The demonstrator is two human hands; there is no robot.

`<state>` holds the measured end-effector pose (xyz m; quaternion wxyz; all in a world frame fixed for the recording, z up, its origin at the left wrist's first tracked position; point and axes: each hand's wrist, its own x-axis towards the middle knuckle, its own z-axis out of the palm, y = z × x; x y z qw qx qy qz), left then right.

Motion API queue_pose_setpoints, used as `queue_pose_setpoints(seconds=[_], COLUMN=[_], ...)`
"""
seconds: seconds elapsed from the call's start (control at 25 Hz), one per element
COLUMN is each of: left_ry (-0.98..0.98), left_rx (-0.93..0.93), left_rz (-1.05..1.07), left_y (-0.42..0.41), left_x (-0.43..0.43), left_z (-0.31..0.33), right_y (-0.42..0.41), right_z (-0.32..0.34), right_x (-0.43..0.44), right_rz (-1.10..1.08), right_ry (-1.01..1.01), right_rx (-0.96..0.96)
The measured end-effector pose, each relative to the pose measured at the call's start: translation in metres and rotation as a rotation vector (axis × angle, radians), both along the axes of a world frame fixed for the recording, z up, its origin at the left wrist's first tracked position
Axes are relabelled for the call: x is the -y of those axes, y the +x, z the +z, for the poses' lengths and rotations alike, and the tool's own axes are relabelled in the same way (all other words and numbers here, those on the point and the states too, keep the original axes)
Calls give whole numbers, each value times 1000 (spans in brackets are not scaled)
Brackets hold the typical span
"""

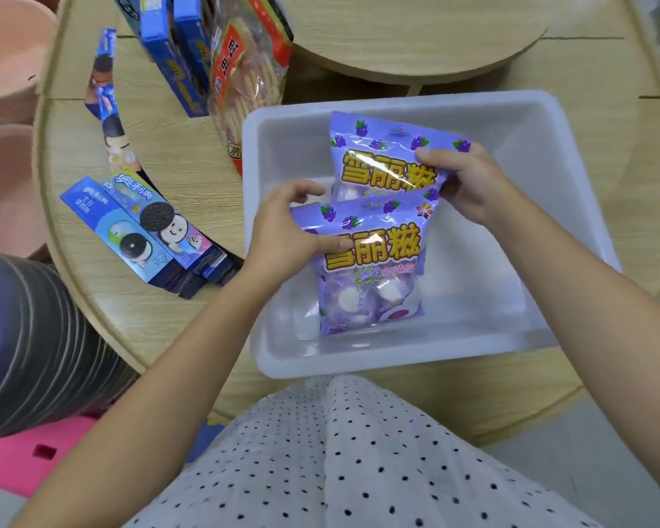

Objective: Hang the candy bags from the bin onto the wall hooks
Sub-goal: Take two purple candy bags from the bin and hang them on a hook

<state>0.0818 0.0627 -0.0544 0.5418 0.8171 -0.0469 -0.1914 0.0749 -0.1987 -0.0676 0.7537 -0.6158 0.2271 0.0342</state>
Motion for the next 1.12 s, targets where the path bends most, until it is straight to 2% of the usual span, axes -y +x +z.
queue_pose_setpoints(seconds=[0.08,0.16,0.36,0.44,0.64,0.76,0.92,1.12], left_ry=[-124,-248,-344,-362,-442,-564,-804,-816], left_rx=[-149,-246,-273,-241,33,125,198,143], left_rz=[125,142,195,179,190,220,120,-62], left_y=[-8,-14,-25,-31,-42,-46,-51,-69], left_x=[3,9,27,32,44,45,41,41], left_z=[-4,-8,-15,-15,10,35,73,102], right_y=[-17,-36,-74,-86,-116,-143,-193,-276], right_z=[6,13,36,49,94,118,144,157], right_x=[12,19,28,31,38,34,17,-12], right_rz=[-102,-199,-397,-507,-662,-778,-898,-1050], right_ry=[-23,-29,-60,-111,-229,-239,-180,-255], right_rx=[44,98,261,315,503,607,732,733])
